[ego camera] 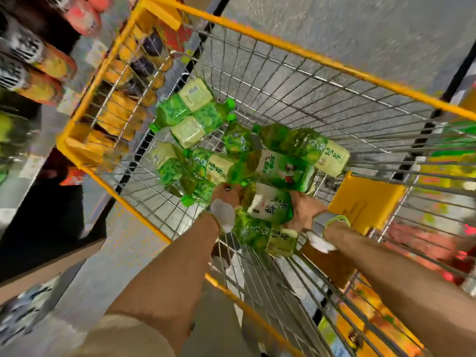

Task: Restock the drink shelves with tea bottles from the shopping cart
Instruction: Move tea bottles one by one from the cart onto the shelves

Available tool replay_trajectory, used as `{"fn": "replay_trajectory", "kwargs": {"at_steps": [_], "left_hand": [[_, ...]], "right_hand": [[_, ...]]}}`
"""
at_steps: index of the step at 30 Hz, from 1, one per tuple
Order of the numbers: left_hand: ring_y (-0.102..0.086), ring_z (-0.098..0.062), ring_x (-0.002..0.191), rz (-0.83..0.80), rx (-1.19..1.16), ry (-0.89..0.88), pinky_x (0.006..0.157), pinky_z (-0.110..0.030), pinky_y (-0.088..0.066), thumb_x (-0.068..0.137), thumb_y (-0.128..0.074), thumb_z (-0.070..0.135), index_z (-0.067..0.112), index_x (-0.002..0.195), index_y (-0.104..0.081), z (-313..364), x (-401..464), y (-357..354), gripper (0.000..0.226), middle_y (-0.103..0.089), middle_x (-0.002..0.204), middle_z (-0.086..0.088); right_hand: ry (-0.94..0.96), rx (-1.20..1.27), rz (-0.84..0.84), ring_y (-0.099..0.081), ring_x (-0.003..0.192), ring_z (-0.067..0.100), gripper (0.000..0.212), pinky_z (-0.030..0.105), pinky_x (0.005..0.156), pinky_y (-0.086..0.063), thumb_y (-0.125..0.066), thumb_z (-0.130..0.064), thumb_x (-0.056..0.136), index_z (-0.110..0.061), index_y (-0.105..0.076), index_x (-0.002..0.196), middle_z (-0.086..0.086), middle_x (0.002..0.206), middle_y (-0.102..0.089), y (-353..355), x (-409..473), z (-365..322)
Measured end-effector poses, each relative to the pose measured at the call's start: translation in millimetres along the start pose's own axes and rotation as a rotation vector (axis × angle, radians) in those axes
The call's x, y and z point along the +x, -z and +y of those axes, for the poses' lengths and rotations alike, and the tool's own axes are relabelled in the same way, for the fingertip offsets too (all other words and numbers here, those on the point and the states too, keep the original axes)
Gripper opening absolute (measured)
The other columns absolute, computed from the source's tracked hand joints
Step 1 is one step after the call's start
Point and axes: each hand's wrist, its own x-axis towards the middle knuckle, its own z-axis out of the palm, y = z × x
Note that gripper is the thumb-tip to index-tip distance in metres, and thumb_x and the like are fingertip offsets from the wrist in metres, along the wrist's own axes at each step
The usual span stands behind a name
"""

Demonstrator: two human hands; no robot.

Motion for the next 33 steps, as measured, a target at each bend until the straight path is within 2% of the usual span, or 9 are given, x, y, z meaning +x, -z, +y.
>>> {"fn": "replay_trajectory", "kwargs": {"at_steps": [3, 6, 11, 17, 20, 22, 27, 31, 33], "left_hand": [[-0.064, -0.034, 0.101, -0.011, -0.076, -0.030, 0.090, -0.052, -0.053, 0.093, -0.058, 0.026, 0.005, 0.106, -0.059, 12.2, -19.6, 26.4, 0.024, -0.063, 0.104, -0.020], [-0.064, -0.037, 0.102, 0.046, -0.103, -0.088, 0.087, -0.053, -0.054, 0.090, -0.062, 0.036, 0.008, 0.108, -0.063, 19.9, -26.2, 59.1, 0.033, -0.065, 0.111, -0.020], [-0.058, -0.034, 0.116, 0.113, -0.015, -0.255, 0.100, -0.040, -0.048, 0.096, -0.051, 0.033, 0.001, 0.123, -0.058, 39.5, -81.0, 127.8, 0.043, -0.060, 0.125, -0.020], [-0.058, -0.033, 0.116, 0.154, -0.184, -0.424, 0.100, -0.041, -0.047, 0.073, -0.042, 0.051, 0.002, 0.124, -0.058, 45.2, -134.0, 212.2, 0.072, -0.060, 0.125, -0.020], [-0.064, -0.034, 0.107, 0.338, -0.388, -0.405, 0.091, -0.043, -0.053, 0.081, -0.064, 0.038, 0.002, 0.105, -0.067, 41.9, -151.0, 266.5, 0.043, -0.066, 0.113, -0.023], [-0.067, -0.033, 0.094, 0.327, -0.431, -0.427, 0.082, -0.050, -0.056, 0.086, -0.067, 0.031, 0.006, 0.094, -0.067, 39.0, -148.5, 283.0, 0.026, -0.068, 0.098, -0.022], [-0.067, -0.035, 0.096, 0.379, -0.512, -0.497, 0.082, -0.053, -0.055, 0.086, -0.066, 0.035, 0.011, 0.093, -0.066, 4.1, -164.4, 352.7, 0.025, -0.066, 0.094, -0.013], [-0.065, -0.032, 0.099, 0.491, -0.584, -0.516, 0.085, -0.047, -0.055, 0.091, -0.061, 0.030, 0.009, 0.099, -0.068, -35.5, -184.0, 409.9, 0.023, -0.069, 0.106, -0.016], [-0.066, -0.026, 0.094, 0.527, -0.632, -0.514, 0.082, -0.041, -0.055, 0.089, -0.065, 0.030, 0.012, 0.088, -0.069, -60.5, -187.2, 433.0, 0.018, -0.070, 0.095, -0.012]], "right_hand": [[0.016, 0.092, -0.071, -0.047, 0.125, 0.037, 0.110, 0.046, 0.100, -0.044, -0.075, -0.069, 0.056, -0.016, -0.029, 0.140, 0.013, 0.137, -0.043, 13.9, -10.0, -23.9], [0.067, -0.023, 0.024, -0.051, 0.120, 0.036, 0.107, 0.045, 0.093, -0.048, -0.078, -0.057, 0.064, -0.010, -0.023, 0.143, 0.019, 0.136, -0.042, 38.6, -29.6, -51.9], [0.138, -0.116, 0.173, -0.055, 0.115, 0.030, 0.087, 0.040, 0.092, -0.050, -0.078, -0.053, 0.062, -0.020, -0.038, 0.132, 0.006, 0.125, -0.054, 72.1, -76.2, -117.5], [0.261, -0.214, 0.302, -0.052, 0.119, 0.032, 0.099, 0.039, 0.092, -0.048, -0.076, -0.055, 0.066, -0.013, -0.026, 0.141, 0.014, 0.131, -0.050, 108.4, -116.7, -186.3], [0.327, -0.283, 0.371, -0.049, 0.122, 0.033, 0.101, 0.039, 0.097, -0.045, -0.075, -0.057, 0.067, -0.014, -0.024, 0.143, 0.014, 0.134, -0.049, 118.0, -144.1, -243.8], [0.349, -0.289, 0.383, -0.048, 0.122, 0.032, 0.103, 0.039, 0.099, -0.044, -0.075, -0.059, 0.066, -0.014, -0.024, 0.143, 0.013, 0.135, -0.048, 122.0, -146.7, -258.3], [0.430, -0.330, 0.473, -0.051, 0.119, 0.028, 0.098, 0.036, 0.097, -0.045, -0.077, -0.058, 0.062, -0.018, -0.030, 0.139, 0.008, 0.132, -0.050, 111.9, -161.6, -327.7], [0.531, -0.343, 0.437, -0.046, 0.123, 0.031, 0.097, 0.038, 0.099, -0.041, -0.077, -0.054, 0.065, -0.016, -0.030, 0.139, 0.011, 0.132, -0.046, 92.2, -171.6, -394.2], [0.596, -0.372, 0.417, -0.047, 0.121, 0.031, 0.099, 0.040, 0.096, -0.045, -0.075, -0.059, 0.063, -0.017, -0.028, 0.139, 0.010, 0.131, -0.047, 80.0, -173.1, -420.3]]}}
